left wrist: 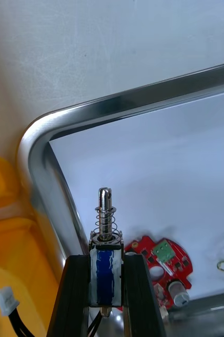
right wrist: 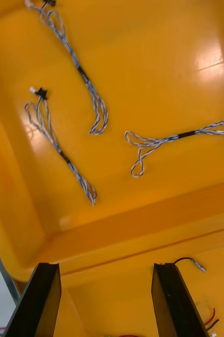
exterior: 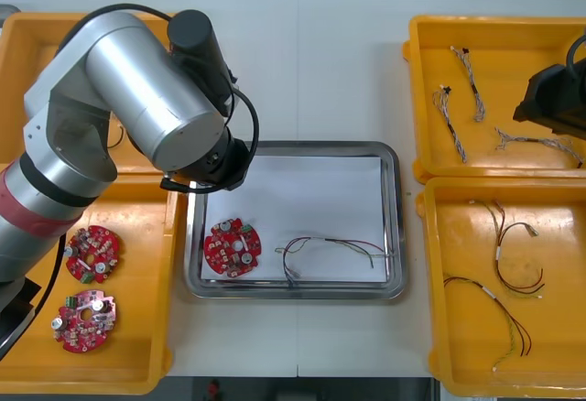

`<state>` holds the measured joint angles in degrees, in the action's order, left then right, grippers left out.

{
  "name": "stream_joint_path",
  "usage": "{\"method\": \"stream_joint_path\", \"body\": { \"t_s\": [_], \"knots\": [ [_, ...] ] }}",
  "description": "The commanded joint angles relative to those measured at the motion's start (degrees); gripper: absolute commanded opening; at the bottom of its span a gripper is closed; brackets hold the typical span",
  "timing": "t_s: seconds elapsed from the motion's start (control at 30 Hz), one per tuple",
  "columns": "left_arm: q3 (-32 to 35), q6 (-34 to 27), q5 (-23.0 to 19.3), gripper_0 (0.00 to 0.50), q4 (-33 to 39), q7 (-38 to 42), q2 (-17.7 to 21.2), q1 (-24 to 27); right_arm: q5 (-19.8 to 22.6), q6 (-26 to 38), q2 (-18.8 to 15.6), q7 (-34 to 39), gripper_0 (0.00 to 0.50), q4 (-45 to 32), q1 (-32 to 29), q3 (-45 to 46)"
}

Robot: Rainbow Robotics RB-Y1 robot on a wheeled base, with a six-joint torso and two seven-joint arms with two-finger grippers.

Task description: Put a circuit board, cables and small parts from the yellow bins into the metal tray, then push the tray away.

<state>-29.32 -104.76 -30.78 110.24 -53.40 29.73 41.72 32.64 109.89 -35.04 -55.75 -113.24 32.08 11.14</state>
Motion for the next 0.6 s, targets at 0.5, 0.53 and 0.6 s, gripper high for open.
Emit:
{"method": "stream_joint_path", "body": {
  "t_s": [0.5,0.53,0.6],
  "knots": [
    [-6.45,12.56,2.66,0.002,-11.62,1.90,-1.87,1.88,-13.04,0.11,1.46,20.33,0.500,27.55,16.44,1.25],
    [-6.54,12.91,2.66,0.000,-11.71,1.98,-1.87,1.70,-13.39,0.11,1.46,20.86,0.500,28.52,16.96,1.25],
    [-6.54,15.11,2.83,0.001,-11.71,2.42,-1.78,0.47,-14.18,0.11,1.55,23.15,0.500,32.82,18.98,1.69]
  ]
}}
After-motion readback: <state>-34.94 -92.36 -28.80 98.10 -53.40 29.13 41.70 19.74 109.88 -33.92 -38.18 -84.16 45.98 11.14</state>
